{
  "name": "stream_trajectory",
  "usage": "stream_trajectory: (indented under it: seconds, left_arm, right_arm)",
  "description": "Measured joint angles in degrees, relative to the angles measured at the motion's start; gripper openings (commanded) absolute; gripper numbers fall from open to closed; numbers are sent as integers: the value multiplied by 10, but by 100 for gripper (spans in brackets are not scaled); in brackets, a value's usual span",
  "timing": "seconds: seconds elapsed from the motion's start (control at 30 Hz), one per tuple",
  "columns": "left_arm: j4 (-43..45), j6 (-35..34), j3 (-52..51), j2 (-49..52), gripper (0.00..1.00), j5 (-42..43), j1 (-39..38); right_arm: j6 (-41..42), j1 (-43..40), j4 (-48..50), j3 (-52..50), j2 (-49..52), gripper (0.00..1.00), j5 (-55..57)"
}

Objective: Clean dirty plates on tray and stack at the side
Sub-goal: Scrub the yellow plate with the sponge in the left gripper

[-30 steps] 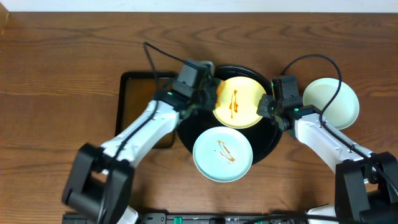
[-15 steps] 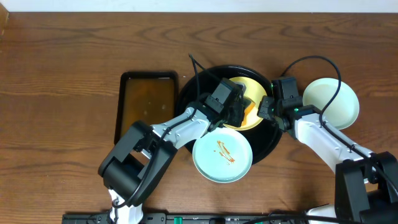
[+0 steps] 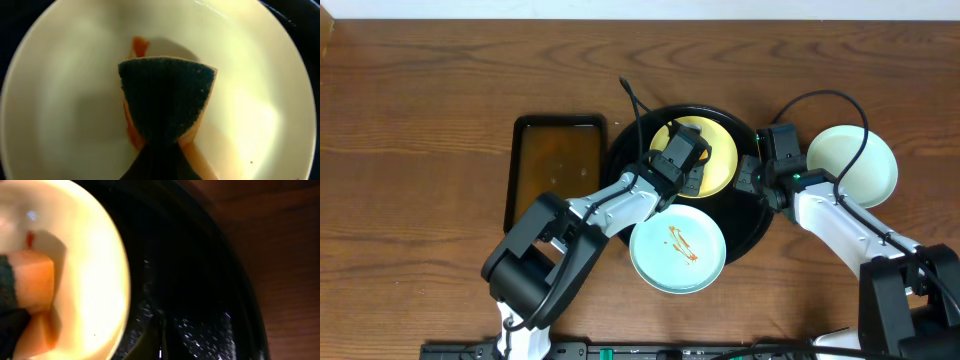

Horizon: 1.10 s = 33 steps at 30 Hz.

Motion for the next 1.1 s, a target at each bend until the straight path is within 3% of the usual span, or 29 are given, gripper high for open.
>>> stream_trajectory:
  seconds: [0.07, 0.2, 0.43, 0.7, 0.87, 1.1]
  left_arm:
    - [-17, 2, 0, -10, 8, -7, 1]
    - [-35, 7, 0, -26, 8, -16, 3]
    - [-21, 10, 0, -26, 8, -14, 4]
    - [0, 4, 0, -26, 8, 20, 4]
    - [10, -3, 0, -13, 8, 23, 4]
    - [20, 0, 0, 5, 8, -29, 31]
  right_arm:
    - [-7, 0, 29, 0, 0, 12, -15]
    - [-20, 0, 77, 1, -1, 1, -43]
    - [-27, 0, 127, 1, 6, 1, -83]
    - [-26, 0, 166, 2, 114, 1, -133]
    - [-26, 0, 168, 5, 116, 1, -138]
    - [-26, 0, 162, 7, 116, 1, -142]
